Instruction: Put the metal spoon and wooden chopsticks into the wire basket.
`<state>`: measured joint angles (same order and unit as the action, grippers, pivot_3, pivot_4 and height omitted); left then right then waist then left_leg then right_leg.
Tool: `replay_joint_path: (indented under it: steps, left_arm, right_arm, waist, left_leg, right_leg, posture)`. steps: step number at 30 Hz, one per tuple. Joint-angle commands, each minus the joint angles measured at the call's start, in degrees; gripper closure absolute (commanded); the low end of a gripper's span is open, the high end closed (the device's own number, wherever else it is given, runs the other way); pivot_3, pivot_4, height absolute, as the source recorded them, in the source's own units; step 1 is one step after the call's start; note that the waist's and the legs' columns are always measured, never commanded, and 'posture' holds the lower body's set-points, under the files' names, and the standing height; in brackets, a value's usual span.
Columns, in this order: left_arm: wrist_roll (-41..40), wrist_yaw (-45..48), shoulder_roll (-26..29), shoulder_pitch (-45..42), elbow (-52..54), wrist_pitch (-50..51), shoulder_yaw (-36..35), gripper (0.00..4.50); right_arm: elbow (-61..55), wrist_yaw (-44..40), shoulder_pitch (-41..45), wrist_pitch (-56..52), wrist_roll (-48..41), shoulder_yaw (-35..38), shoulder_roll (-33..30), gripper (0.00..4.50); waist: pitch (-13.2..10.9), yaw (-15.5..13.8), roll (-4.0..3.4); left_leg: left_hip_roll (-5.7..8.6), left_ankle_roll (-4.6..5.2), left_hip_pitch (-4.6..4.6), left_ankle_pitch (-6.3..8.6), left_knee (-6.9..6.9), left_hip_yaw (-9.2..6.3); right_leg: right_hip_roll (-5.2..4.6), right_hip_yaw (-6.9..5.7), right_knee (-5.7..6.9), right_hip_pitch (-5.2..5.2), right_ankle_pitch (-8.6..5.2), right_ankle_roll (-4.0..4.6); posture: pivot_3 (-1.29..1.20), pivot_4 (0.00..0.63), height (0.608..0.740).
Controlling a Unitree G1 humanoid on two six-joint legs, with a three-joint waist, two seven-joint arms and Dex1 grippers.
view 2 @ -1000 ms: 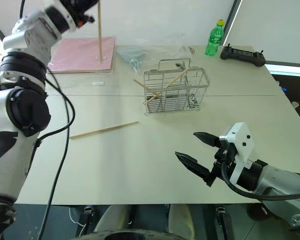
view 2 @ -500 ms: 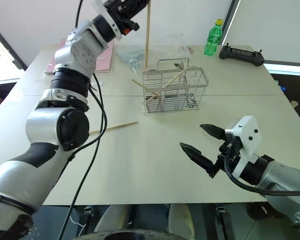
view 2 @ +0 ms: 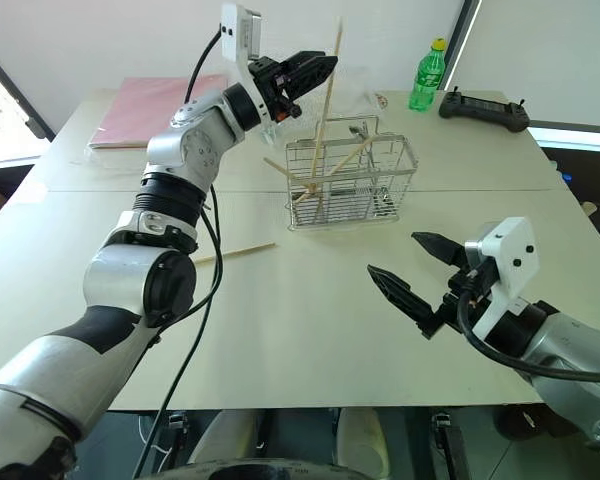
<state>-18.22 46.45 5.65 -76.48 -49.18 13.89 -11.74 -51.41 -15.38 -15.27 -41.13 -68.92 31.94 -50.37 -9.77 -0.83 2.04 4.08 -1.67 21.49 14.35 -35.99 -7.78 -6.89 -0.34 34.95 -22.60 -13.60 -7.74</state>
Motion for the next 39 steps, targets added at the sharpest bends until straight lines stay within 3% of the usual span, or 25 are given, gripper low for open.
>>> replay_joint_path:
  steps: [1, 6, 12, 17, 21, 26, 32, 39]
  left_arm:
    - [-2.2, 1.92, 1.16, -0.2, 5.55, 2.56, 0.49, 0.59]
    - [-3.99, 3.14, 5.42, 0.0, 12.44, 7.71, 0.26, 0.59]
    - [-4.18, 11.56, 17.36, -1.06, 15.57, 12.19, 2.6, 0.59]
    - [2.41, 30.33, 34.48, 2.64, 13.39, 6.17, 10.04, 0.59]
    - [7.11, 39.58, 39.74, 8.02, 13.87, 6.05, 18.19, 0.59]
    - [15.41, 44.75, 39.12, 10.42, 12.17, 0.3, 27.86, 0.59]
    - [23.9, 40.66, 30.02, 9.06, 6.47, -5.28, 35.14, 0.59]
    - [29.98, 37.23, 22.52, 9.76, 3.99, -4.53, 39.33, 0.59]
  right_arm:
    - [-0.03, 0.3, 0.75, 1.0, -1.16, 0.54, 0.11, 0.0]
    - [0.35, -0.43, 0.62, 0.81, -0.88, 0.49, -0.21, 0.0]
    - [-0.13, -1.54, 0.15, 0.63, -0.39, 0.5, -0.74, 0.0]
    - [-0.37, -1.5, -0.48, 0.94, 0.32, -1.11, 0.58, 0.0]
    - [-0.1, -2.11, -0.46, 1.28, 1.86, -3.49, 1.32, 0.0]
    - [0.7, -2.99, 1.86, 1.27, 4.3, -6.91, 1.33, 0.0]
    - [0.17, -2.39, 2.51, 1.13, 4.97, -8.31, 2.23, 0.0]
    - [-0.69, -1.11, 2.02, 1.31, 5.98, -9.29, 3.72, 0.0]
  waist:
    - [0.0, 0.01, 0.0]
    - [-0.01, 0.13, -0.03]
    - [-0.01, 0.15, -0.2]
    - [0.0, 0.3, -0.24]
    - [0.23, -0.06, -0.65]
    - [0.19, -1.33, -0.6]
    - [0.22, -1.62, -0.6]
    - [0.23, -0.9, -0.62]
  left_leg:
    - [0.0, 0.0, 0.0, 0.0, 0.0, 0.0]
    - [-0.01, 0.0, -0.01, 0.0, 0.03, 0.0]
    - [-0.04, 0.0, -0.04, 0.0, 0.1, -0.02]
    - [-0.03, 0.0, 0.02, 0.0, 0.1, -0.03]
    - [-0.12, 0.01, -0.08, 0.01, 0.32, 0.01]
    - [-0.2, 0.01, 0.24, 0.0, 0.1, -0.13]
    - [-0.01, 0.05, 0.74, 0.0, -0.1, -0.28]
    - [0.02, 0.2, 0.82, 0.08, -0.01, -0.17]
  right_leg:
    - [0.0, 0.0, 0.0, 0.0, 0.0, 0.0]
    - [0.0, 0.0, 0.0, -0.01, 0.0, 0.01]
    - [0.07, 0.01, 0.02, -0.06, 0.0, 0.03]
    - [0.05, 0.01, -0.07, -0.07, 0.11, 0.25]
    - [0.02, 0.08, -0.21, -0.05, 0.0, 0.48]
    - [0.09, 0.02, -0.52, -0.05, 0.09, 0.67]
    - [0.07, 0.03, -0.75, -0.17, 0.13, 0.65]
    - [0.19, 0.03, -0.58, -0.49, 0.36, 0.2]
  posture:
    - [0.0, 0.15, 0.709]
    - [0.0, 0.15, 0.709]
    - [0.0, 0.15, 0.709]
    - [0.0, 0.15, 0.709]
    - [0.0, 0.15, 0.709]
    - [0.0, 0.15, 0.709]
    - [0.0, 0.15, 0.709]
    - [0.0, 0.15, 0.709]
